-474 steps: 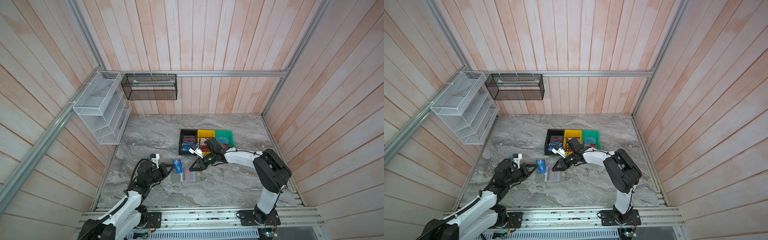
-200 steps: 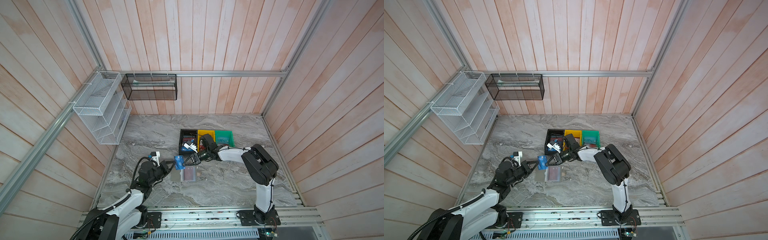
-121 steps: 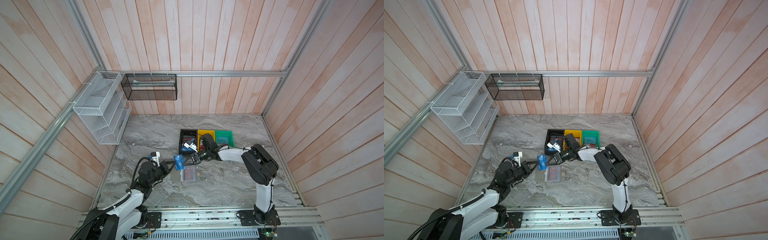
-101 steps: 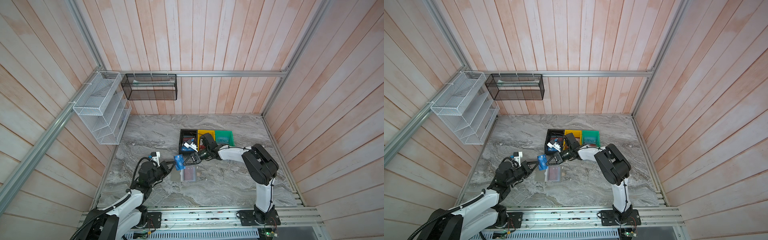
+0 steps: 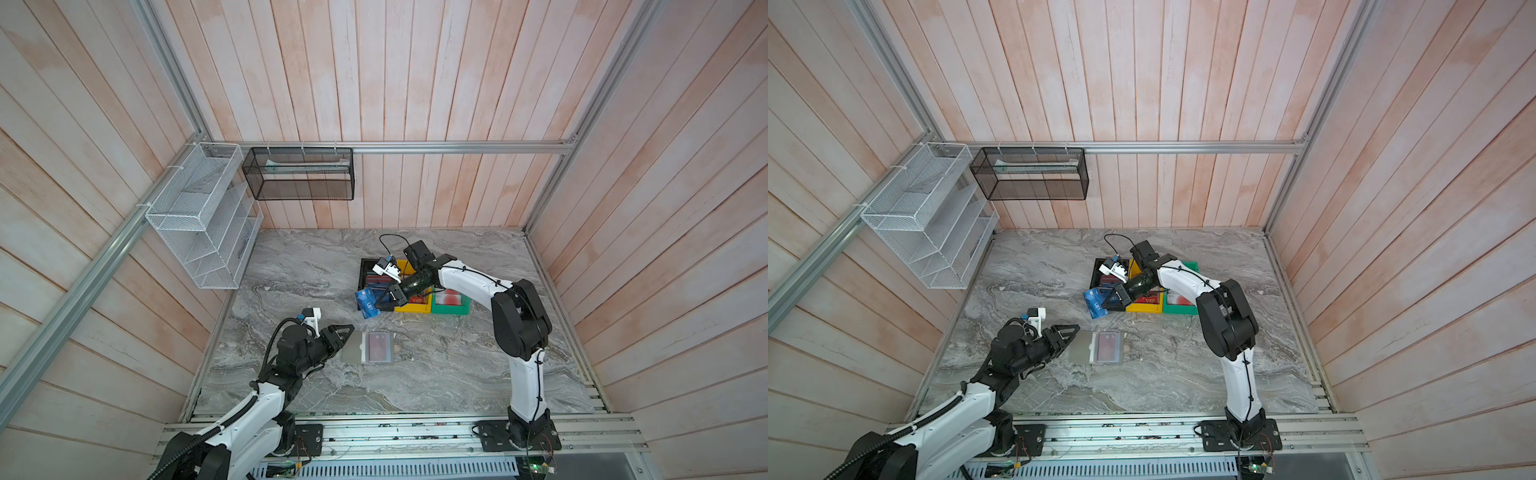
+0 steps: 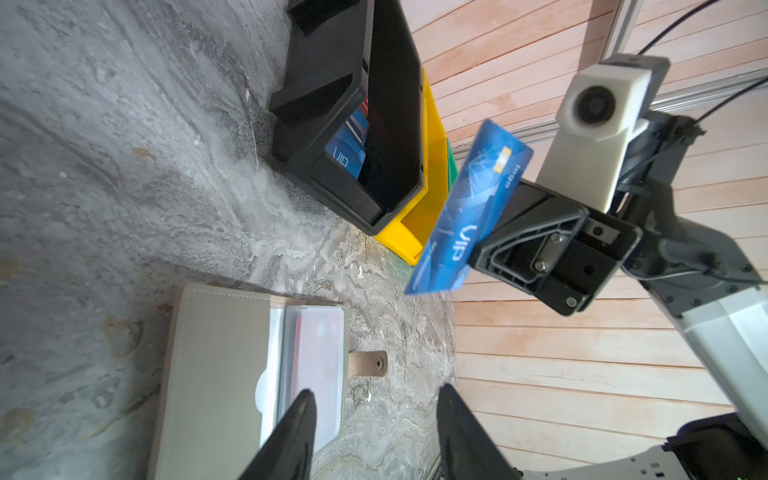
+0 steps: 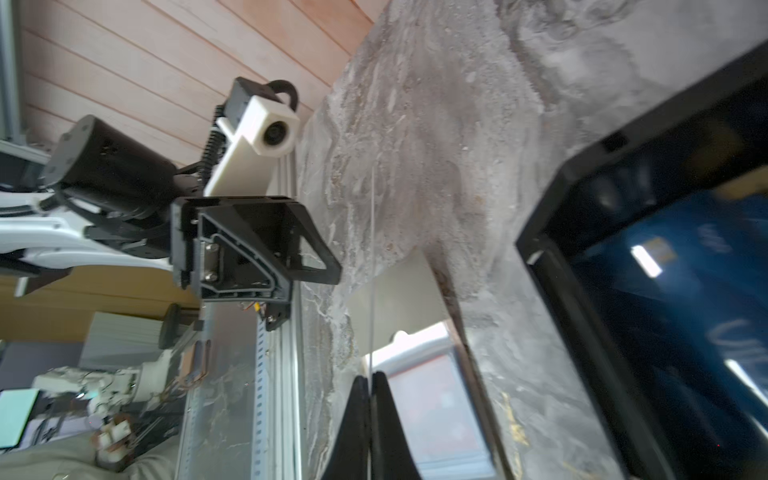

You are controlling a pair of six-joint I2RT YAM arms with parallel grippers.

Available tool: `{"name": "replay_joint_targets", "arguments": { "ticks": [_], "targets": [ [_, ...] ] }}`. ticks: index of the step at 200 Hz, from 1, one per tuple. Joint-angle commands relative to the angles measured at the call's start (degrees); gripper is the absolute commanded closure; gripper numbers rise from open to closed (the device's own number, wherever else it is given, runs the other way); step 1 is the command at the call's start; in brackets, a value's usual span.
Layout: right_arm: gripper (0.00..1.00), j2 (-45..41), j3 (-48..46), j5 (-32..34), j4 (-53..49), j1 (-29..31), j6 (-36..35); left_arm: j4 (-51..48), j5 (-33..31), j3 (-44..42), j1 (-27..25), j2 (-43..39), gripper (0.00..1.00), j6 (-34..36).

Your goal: Take the credit cards out of the card holder

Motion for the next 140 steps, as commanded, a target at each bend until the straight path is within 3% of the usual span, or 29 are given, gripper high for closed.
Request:
{"name": "replay_joint_targets", "arguments": {
  "ticks": [1,35,69,140],
  "targets": [
    [1.0,1.6,7.9,13.5,-12.6,0.6,-8.3,-0.5,1.4,1.8,0.0,2.2,0.5,1.6],
    [1.0,7.7,24.7,28.4,-22.0,1.1,-12.3,2.1,3.2,2.7,-0.1,6.7,0.49,1.4],
    [1.0,13.1,36.5,38.4,-27.7,3.0,-15.8,2.2,3.8,3.4,-0.1,9.3,0.47,1.8],
    [1.0,12.6,31.5,50.6,-24.7,6.7,-20.8,2.7,3.8,4.1,-0.2,11.7,0.47,2.2]
  ]
}}
